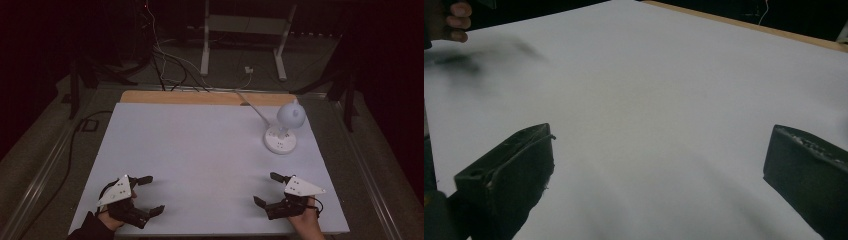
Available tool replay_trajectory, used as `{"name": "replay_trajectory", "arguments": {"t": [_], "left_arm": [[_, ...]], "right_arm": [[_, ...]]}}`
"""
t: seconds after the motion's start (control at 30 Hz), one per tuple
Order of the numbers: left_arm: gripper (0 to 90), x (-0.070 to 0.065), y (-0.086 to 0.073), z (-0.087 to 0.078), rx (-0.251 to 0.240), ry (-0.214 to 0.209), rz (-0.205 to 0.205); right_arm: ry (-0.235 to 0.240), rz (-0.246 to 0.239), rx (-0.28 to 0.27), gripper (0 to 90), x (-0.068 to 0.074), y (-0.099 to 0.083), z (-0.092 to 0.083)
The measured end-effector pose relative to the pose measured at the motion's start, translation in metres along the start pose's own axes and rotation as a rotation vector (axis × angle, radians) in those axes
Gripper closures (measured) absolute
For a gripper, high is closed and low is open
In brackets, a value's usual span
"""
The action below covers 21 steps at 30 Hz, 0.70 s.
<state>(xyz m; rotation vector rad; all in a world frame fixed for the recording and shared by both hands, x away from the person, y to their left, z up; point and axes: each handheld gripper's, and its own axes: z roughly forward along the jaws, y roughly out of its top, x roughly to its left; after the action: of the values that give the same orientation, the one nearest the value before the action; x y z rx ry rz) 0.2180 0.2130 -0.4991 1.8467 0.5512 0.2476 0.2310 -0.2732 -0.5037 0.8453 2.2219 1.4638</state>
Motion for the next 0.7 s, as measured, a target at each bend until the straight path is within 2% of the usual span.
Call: {"name": "replay_trajectory", "arguments": {"t": [0.27, 0.7], "left_arm": [[0.3, 0.0001, -0.0001, -0.0009, -0.006, -0.004, 0.003], [0.3, 0.0003, -0.0002, -0.0014, -0.01, -0.003, -0.001]], "right_arm": [[0.005, -0.026, 0.011, 0.0, 0.0019, 0.0001, 0.0017], [0.009, -0.023, 0.013, 0.0, 0.001, -0.0003, 0.002]]}}
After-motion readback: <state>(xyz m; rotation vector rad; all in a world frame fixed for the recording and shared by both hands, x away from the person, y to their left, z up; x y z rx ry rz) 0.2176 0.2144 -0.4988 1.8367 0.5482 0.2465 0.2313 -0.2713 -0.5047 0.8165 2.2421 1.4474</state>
